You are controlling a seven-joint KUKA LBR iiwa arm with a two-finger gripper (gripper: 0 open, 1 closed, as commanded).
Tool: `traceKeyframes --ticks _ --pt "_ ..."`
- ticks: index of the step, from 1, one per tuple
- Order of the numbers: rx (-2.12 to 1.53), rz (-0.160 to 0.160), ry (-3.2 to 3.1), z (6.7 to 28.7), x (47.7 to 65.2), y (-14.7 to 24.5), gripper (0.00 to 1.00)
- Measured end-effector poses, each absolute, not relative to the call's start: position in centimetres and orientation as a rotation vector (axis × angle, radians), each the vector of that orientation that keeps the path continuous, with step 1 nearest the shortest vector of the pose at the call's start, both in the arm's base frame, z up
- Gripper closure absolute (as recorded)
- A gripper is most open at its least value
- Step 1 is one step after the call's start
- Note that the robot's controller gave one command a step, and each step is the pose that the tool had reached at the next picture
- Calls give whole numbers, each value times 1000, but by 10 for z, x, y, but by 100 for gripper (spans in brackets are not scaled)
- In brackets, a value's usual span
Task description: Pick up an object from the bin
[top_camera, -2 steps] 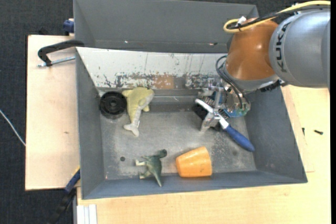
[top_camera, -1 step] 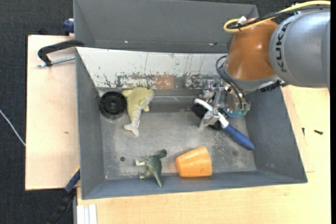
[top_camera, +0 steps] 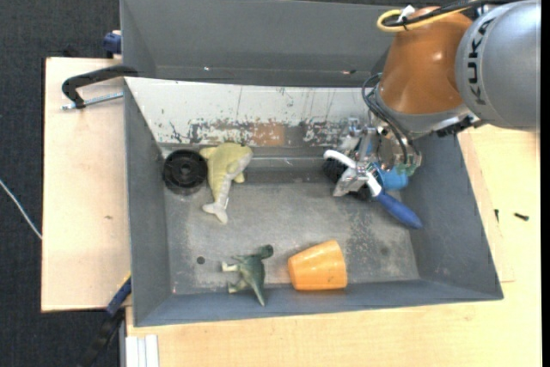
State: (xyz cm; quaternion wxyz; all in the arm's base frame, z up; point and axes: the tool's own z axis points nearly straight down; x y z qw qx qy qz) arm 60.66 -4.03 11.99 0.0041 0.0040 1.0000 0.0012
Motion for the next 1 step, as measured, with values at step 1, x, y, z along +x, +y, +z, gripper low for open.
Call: traceKeyframes --ticks 1 --pt "13 1 3128 189 609 -40 100"
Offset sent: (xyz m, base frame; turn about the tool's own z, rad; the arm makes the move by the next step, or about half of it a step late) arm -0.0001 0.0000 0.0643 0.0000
